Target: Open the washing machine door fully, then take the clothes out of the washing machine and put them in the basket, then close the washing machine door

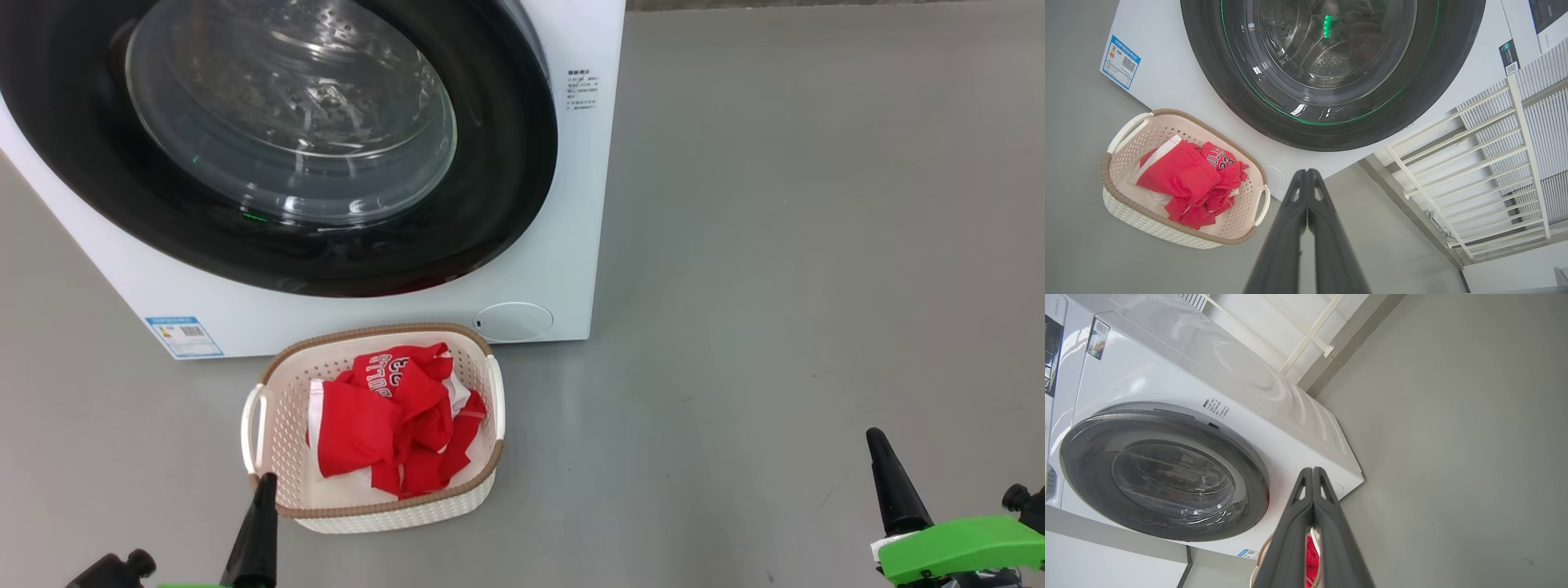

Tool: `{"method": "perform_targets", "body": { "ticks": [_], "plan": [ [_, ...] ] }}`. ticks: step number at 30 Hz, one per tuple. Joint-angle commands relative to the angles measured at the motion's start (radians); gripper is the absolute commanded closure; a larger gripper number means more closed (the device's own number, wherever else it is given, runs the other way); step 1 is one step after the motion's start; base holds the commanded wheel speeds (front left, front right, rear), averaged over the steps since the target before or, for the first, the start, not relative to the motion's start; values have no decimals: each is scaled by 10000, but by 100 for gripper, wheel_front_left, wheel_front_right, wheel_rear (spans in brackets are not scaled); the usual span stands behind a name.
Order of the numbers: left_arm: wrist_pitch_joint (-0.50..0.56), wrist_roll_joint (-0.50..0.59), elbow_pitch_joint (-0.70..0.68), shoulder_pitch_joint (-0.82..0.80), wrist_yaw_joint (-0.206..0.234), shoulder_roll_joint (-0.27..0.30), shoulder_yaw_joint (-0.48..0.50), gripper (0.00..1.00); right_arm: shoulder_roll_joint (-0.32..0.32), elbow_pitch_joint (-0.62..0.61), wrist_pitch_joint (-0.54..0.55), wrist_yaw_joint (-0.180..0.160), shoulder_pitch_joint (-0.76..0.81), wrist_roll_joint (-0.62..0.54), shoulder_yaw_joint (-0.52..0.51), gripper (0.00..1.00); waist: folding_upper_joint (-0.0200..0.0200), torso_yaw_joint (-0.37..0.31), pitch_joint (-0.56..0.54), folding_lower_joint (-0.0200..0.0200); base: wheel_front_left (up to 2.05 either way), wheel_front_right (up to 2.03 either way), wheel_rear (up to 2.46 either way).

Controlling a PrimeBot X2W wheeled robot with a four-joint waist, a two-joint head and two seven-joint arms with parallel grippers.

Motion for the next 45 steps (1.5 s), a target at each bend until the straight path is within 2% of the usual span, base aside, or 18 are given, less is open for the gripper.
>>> {"method": "perform_targets", "body": {
  "ticks": [1,45],
  "plan": [
    [76,-265,-203,-427,-37,191,249,100,-105,-302,43,-4,-508,228,36,100,0,-1,-9,-1,0,0,0],
    [1365,-5198,-179,-755,-61,265,551,100,47,-491,1348,-8,-1037,4205,-154,100,0,-25,-386,-1,0,0,0]
  ]
}}
